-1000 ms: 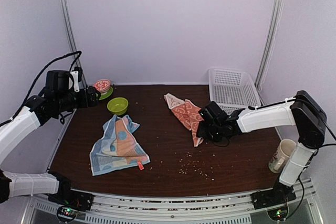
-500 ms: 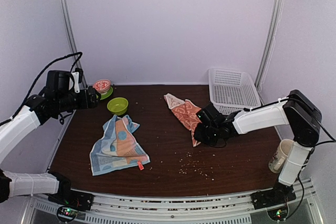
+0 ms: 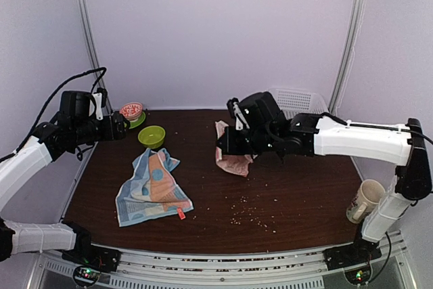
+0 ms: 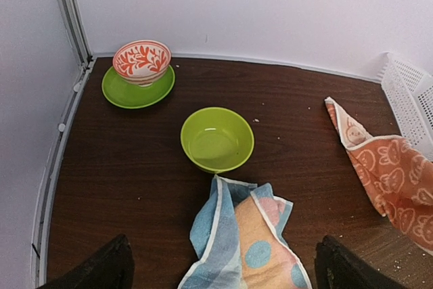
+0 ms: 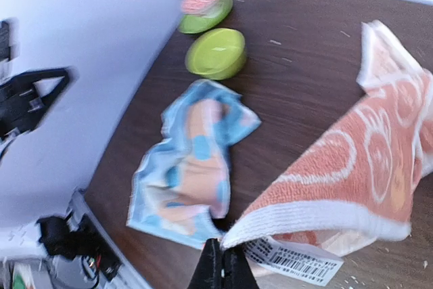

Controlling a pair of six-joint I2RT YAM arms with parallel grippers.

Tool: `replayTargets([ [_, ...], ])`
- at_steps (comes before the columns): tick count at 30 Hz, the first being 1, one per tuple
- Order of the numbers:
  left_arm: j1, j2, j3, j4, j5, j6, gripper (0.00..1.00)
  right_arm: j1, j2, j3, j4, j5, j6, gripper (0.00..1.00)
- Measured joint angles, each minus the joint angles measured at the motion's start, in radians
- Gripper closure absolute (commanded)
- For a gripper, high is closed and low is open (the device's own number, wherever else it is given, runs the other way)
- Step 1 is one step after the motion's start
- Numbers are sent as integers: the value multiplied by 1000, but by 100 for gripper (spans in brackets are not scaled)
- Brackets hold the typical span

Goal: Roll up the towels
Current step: Pick up the towel from the center of the board, then adjust the towel at the center of the board.

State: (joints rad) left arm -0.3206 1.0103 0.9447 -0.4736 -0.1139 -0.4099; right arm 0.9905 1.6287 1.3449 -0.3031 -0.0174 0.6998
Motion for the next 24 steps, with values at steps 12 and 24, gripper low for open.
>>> replayTargets([
  [12, 0, -12, 0, 1, -24, 8, 5, 14, -348, -68, -172, 24, -251, 100],
  [24, -19, 80, 0, 9, 121, 45, 2, -15, -582, -467, -383, 149, -243, 100],
])
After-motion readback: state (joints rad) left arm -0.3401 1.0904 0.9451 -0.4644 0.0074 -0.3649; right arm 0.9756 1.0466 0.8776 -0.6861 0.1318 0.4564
